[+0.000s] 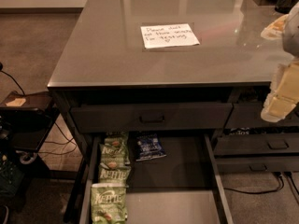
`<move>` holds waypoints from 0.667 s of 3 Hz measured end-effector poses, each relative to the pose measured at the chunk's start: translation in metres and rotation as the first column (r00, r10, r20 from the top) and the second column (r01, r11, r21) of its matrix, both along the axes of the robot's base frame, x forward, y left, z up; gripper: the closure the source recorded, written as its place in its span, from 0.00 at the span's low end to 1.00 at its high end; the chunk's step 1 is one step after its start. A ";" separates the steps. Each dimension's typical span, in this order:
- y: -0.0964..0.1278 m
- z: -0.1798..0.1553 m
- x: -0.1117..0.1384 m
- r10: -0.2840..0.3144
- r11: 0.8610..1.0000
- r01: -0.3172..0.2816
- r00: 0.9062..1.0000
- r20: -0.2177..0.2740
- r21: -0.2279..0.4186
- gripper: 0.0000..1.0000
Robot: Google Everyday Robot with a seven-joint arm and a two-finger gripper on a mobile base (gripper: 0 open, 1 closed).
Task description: Pick green jalapeno chip bag from middle drawer and place on counter
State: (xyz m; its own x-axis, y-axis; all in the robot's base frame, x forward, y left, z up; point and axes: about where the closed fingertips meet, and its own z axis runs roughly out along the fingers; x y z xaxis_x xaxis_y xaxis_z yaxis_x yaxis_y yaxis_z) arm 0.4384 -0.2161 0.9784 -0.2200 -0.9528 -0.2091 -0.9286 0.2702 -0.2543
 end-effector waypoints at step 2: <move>0.009 -0.014 -0.007 0.005 0.998 -0.004 1.000 -0.012 0.062 0.00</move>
Offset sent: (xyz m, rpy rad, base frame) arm -0.0193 0.0242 -0.0454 0.1842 0.0574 0.0133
